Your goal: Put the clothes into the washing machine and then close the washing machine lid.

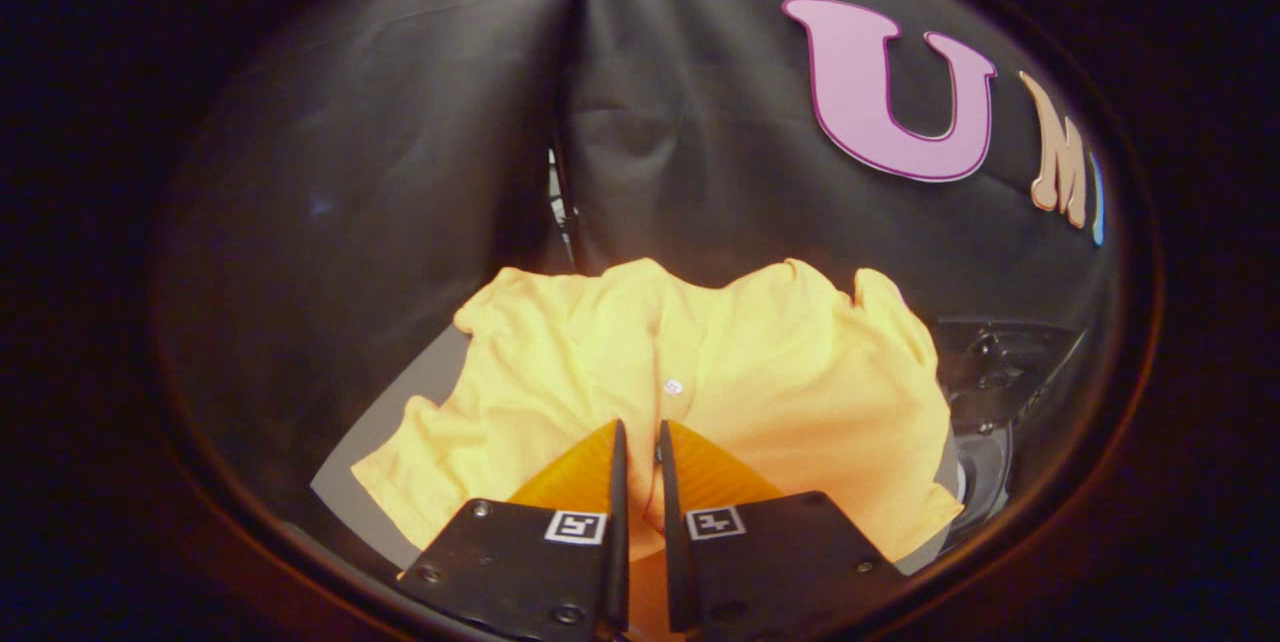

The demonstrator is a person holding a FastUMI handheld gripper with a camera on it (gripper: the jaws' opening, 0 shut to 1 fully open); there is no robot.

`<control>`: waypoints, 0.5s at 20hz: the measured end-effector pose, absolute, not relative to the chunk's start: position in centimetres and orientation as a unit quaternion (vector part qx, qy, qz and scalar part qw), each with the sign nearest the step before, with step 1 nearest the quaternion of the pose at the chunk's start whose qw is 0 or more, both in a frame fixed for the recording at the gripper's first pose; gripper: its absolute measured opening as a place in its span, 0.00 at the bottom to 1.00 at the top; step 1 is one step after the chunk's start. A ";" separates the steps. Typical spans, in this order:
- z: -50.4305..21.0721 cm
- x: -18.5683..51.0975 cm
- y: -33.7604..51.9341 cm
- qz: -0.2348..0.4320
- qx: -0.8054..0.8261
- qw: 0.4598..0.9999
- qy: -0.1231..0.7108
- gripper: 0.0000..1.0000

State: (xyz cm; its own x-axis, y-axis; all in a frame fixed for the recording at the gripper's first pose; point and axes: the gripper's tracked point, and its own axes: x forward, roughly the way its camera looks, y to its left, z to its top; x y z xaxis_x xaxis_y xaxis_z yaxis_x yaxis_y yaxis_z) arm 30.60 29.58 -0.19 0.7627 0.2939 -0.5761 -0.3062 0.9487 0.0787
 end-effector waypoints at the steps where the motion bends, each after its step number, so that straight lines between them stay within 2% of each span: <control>1: 0.1 30.2 29.0 0.170 -0.023 0.939 0.298 0.11; 5: 3.3 29.1 28.4 0.207 -0.034 0.949 0.237 0.06; 10: 9.5 27.9 24.0 0.187 -0.066 0.964 0.176 0.05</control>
State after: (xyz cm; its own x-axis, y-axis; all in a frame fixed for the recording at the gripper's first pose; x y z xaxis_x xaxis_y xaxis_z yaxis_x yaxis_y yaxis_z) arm 27.86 24.04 9.50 0.8681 0.3380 -0.3636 -0.3845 0.9211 -0.0617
